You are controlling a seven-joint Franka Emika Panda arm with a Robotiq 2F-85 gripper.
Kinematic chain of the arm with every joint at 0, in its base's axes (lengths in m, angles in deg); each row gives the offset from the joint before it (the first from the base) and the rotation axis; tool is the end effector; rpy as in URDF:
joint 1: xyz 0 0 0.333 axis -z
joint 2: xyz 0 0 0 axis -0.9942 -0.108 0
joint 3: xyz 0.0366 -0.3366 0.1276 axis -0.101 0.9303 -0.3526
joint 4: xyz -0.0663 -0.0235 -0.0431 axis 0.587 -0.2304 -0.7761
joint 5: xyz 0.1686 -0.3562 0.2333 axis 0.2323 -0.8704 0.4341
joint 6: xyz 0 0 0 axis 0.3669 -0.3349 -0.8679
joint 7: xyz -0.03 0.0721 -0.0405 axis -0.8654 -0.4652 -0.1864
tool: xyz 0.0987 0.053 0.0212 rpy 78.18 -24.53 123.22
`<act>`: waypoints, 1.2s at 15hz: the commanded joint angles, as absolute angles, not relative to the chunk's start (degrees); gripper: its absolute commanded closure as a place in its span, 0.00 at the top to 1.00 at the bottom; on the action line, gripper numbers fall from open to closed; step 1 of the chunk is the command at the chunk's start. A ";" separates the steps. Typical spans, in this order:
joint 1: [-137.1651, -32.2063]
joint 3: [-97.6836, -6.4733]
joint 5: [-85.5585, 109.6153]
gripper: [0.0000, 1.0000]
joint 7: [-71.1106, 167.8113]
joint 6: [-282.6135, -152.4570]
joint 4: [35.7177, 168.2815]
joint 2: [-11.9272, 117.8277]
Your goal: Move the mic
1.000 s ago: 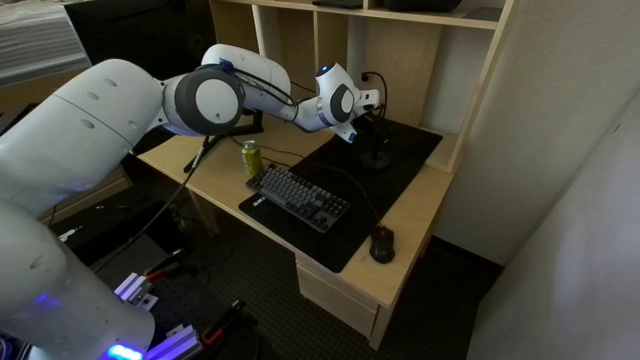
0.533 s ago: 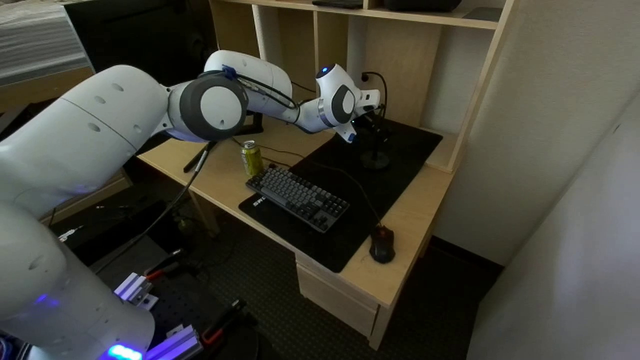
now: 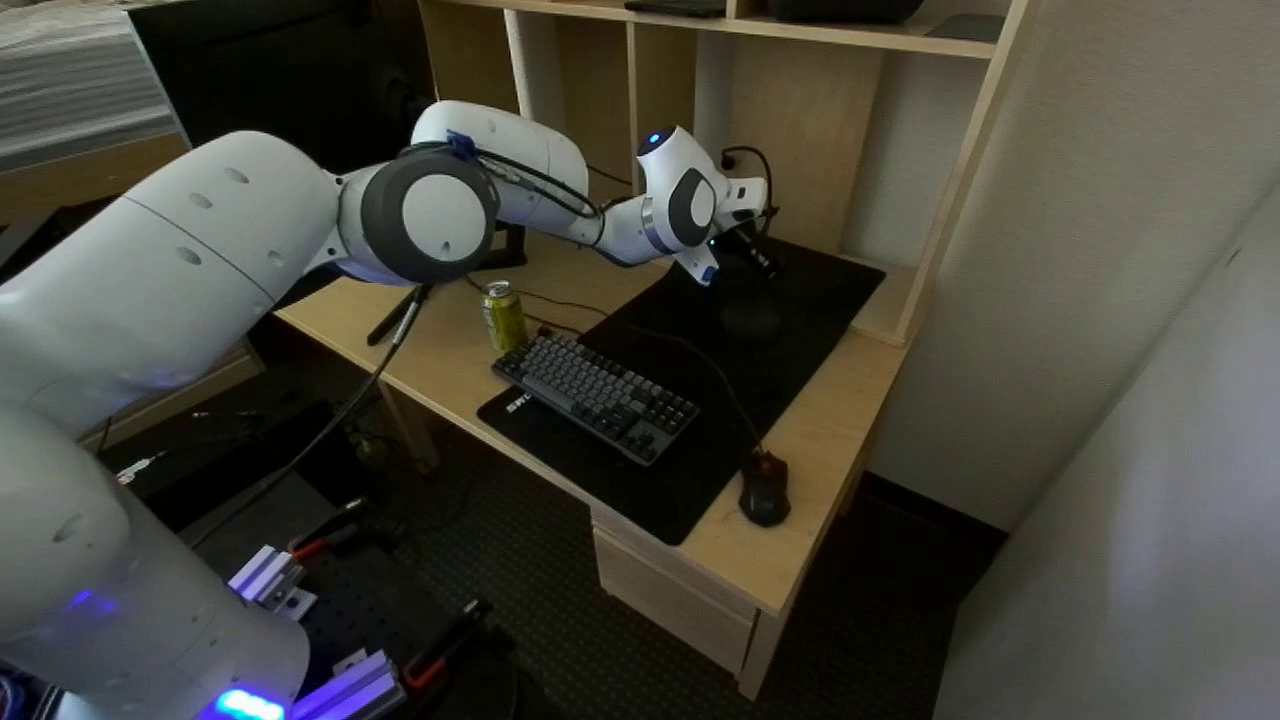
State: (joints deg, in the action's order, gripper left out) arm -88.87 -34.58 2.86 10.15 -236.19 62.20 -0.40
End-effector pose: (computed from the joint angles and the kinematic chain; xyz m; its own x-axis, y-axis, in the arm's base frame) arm 0.9267 -0.0914 0.1850 0.6713 -0.3550 0.6507 -0.5287 -0.8446 0.0846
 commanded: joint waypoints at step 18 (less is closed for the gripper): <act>-75.15 -61.33 11.07 0.01 55.50 -241.29 95.17 28.22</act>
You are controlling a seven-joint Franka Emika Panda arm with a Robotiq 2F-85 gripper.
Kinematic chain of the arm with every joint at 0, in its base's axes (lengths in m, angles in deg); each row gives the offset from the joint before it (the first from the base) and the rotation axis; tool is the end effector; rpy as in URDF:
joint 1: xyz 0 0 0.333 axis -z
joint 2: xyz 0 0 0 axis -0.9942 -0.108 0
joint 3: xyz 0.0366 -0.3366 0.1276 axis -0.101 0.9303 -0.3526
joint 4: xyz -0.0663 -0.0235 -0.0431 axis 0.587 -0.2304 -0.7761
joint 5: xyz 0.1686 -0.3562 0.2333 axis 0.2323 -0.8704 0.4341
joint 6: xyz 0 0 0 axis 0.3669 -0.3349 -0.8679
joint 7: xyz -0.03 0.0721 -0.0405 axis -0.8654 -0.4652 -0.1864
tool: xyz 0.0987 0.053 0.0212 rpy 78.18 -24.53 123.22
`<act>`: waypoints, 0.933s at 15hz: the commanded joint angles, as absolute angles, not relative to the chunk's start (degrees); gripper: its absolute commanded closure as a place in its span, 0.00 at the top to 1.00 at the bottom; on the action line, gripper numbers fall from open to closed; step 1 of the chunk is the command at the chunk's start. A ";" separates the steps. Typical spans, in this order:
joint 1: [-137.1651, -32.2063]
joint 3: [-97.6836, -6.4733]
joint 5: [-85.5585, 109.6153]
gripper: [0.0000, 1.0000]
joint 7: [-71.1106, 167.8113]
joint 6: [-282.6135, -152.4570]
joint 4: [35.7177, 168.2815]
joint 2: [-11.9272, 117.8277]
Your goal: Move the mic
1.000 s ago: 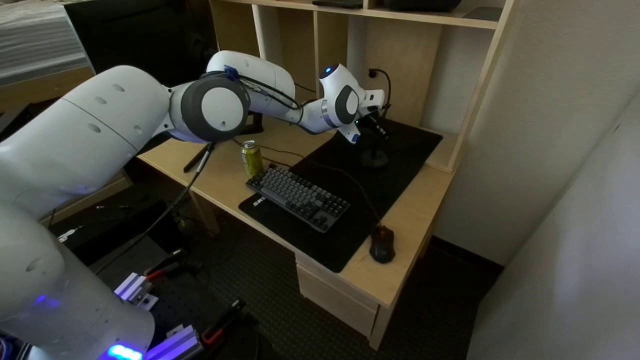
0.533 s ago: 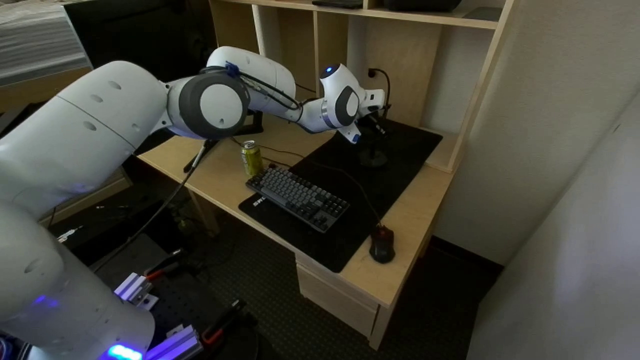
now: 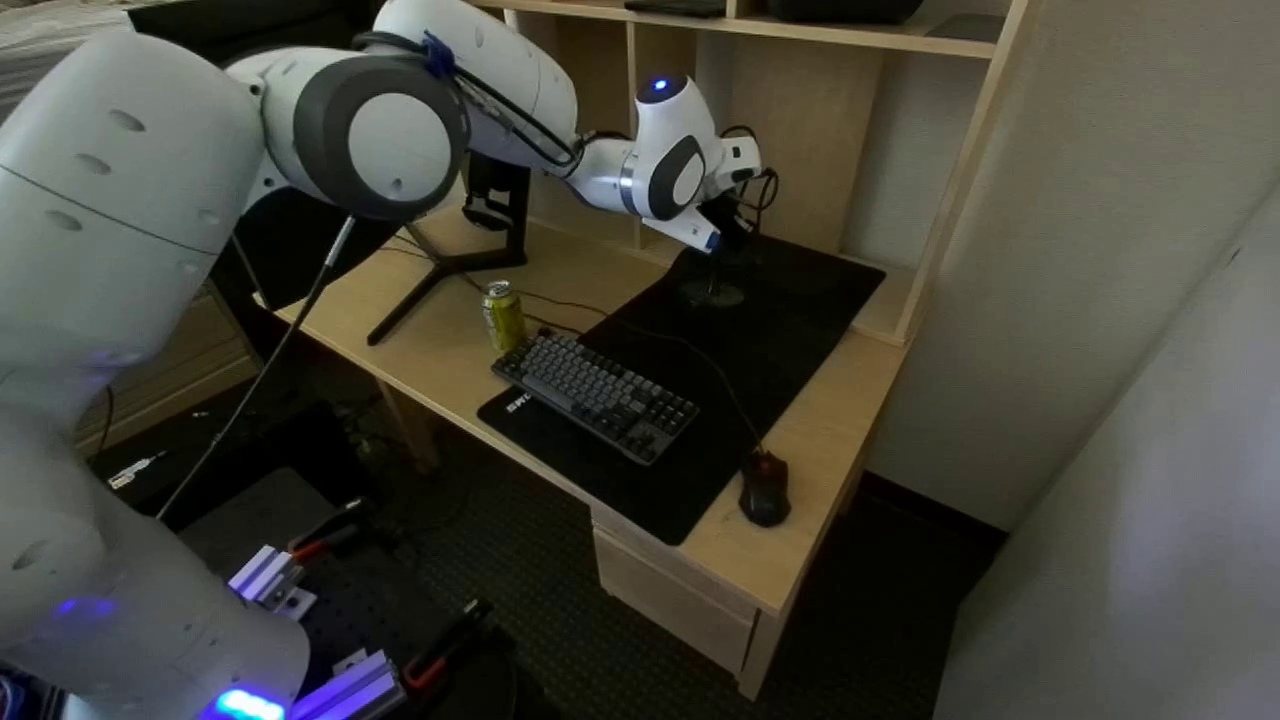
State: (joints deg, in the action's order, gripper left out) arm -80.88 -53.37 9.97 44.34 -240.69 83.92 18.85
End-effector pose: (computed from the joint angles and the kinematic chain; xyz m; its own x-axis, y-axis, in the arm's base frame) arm 0.8811 -0.0704 0.2614 0.8293 -0.1170 0.5465 -0.1562 -0.9874 0.0256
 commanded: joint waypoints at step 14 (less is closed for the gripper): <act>-51.17 -86.15 50.91 0.01 112.41 -218.18 124.95 56.03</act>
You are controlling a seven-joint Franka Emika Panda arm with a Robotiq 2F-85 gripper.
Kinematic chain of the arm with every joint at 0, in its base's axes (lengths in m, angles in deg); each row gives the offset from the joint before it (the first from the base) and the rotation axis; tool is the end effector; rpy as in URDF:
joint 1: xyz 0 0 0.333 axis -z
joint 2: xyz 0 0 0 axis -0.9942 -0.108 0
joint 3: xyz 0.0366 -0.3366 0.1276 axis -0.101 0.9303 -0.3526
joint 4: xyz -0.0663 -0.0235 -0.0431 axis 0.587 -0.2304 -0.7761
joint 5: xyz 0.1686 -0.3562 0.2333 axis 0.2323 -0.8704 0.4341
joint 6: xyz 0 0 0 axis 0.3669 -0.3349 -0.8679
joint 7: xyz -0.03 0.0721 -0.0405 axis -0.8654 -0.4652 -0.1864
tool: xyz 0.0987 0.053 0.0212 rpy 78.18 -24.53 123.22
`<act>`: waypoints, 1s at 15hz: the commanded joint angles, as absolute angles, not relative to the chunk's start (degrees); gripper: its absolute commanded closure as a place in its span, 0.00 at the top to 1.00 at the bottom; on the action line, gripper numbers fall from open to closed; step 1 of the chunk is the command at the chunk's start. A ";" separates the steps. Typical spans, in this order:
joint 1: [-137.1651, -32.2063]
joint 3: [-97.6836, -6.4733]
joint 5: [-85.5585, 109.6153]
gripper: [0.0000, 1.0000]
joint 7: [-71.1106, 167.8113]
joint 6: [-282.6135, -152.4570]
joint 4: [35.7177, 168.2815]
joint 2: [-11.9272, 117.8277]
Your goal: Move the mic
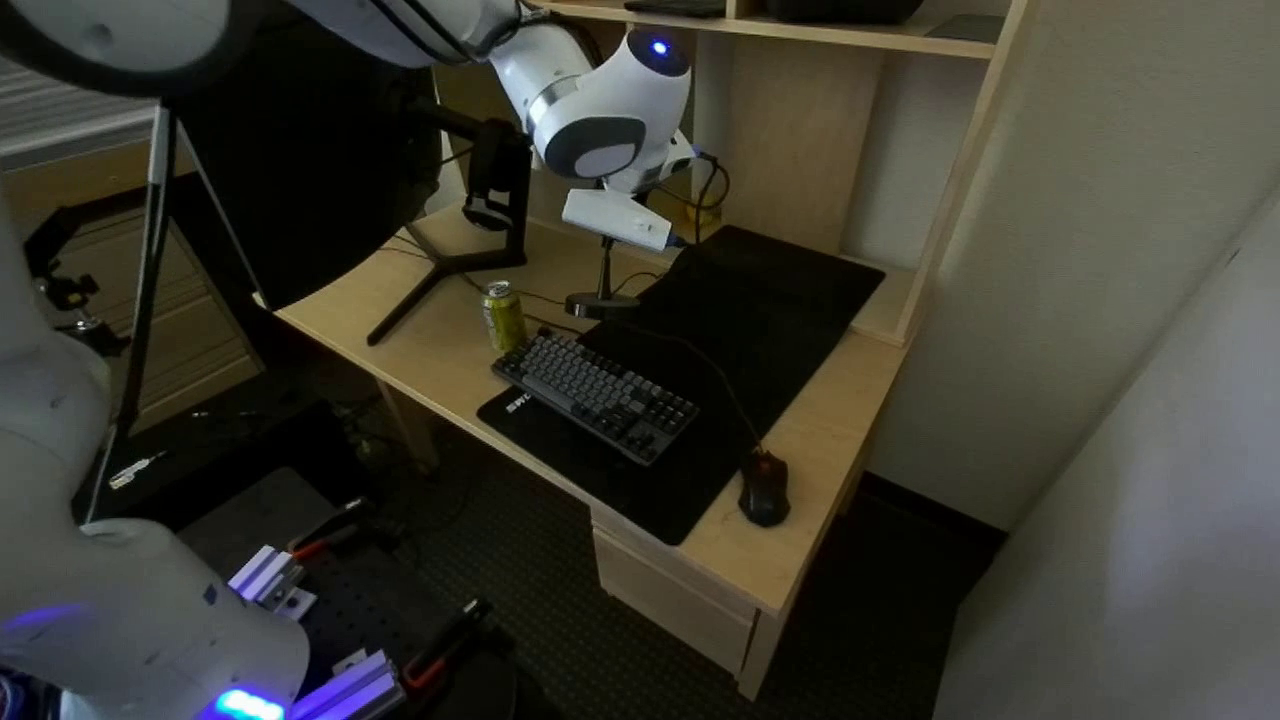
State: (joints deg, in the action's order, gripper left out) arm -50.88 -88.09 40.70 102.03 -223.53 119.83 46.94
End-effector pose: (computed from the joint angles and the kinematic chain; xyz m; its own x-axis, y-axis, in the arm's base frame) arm 0.7046 -0.0325 0.3294 0.8381 0.3415 0.4254 0.4830 -0.8270 -0.2878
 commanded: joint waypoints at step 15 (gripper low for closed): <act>-78.09 -62.17 81.54 0.04 125.29 -211.96 123.46 56.06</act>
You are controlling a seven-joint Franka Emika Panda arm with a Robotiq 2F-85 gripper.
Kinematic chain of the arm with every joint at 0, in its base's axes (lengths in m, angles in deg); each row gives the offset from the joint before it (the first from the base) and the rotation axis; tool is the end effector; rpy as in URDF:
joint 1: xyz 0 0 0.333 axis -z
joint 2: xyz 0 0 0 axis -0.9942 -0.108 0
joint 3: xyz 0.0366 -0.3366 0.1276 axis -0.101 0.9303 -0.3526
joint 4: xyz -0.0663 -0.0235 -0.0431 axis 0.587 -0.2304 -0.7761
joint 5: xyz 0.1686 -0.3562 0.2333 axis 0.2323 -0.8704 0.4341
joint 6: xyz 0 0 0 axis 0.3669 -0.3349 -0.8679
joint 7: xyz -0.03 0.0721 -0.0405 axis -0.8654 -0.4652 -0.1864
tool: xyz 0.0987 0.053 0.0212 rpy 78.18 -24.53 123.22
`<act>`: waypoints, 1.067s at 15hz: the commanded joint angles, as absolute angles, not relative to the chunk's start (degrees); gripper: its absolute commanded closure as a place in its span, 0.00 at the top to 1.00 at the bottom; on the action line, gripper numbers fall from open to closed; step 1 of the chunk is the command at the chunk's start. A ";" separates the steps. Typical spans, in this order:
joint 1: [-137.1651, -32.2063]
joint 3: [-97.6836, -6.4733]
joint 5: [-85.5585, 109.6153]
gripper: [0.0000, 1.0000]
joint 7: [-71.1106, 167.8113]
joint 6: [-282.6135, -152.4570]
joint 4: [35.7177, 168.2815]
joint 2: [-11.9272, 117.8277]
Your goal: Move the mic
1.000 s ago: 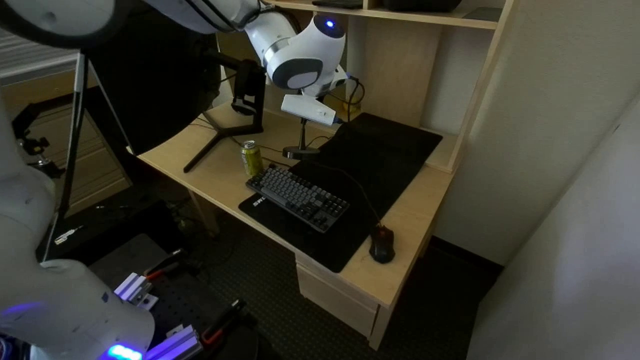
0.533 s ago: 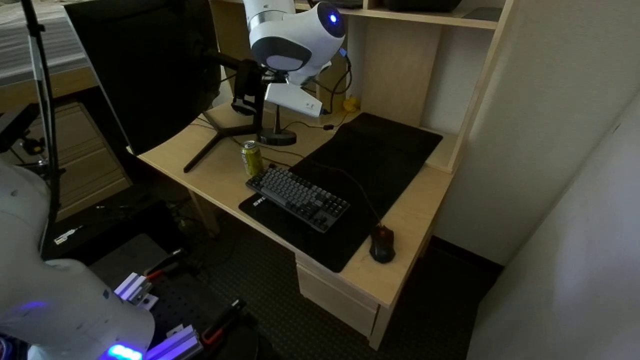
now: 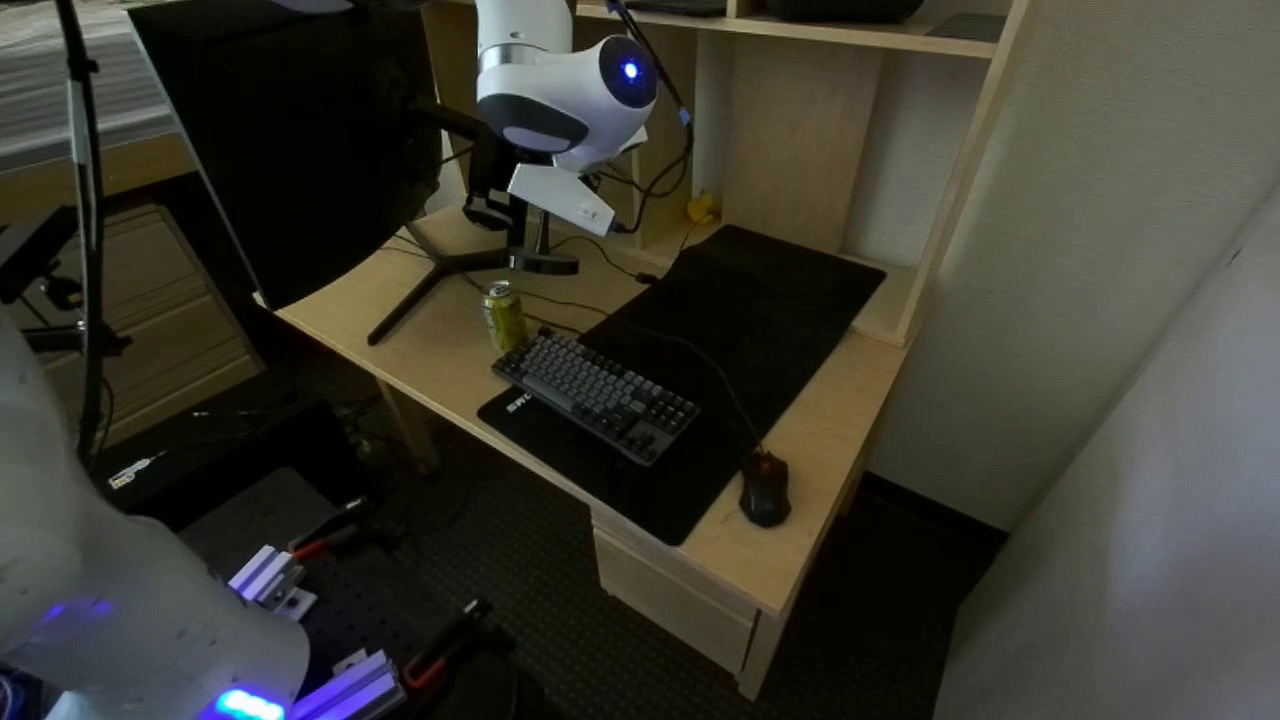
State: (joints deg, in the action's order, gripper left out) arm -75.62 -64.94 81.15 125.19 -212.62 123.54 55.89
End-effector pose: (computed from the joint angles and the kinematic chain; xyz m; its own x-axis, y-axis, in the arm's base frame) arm 0.6754 0.0335 0.3641 0.7612 0.1906 0.6199 0.5680 -0.6573 -0.4954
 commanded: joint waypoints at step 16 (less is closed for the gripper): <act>-91.04 -66.96 104.55 0.01 142.83 -242.25 97.21 34.23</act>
State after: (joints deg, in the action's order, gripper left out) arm -90.47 -66.18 100.63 140.40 -238.64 105.38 37.57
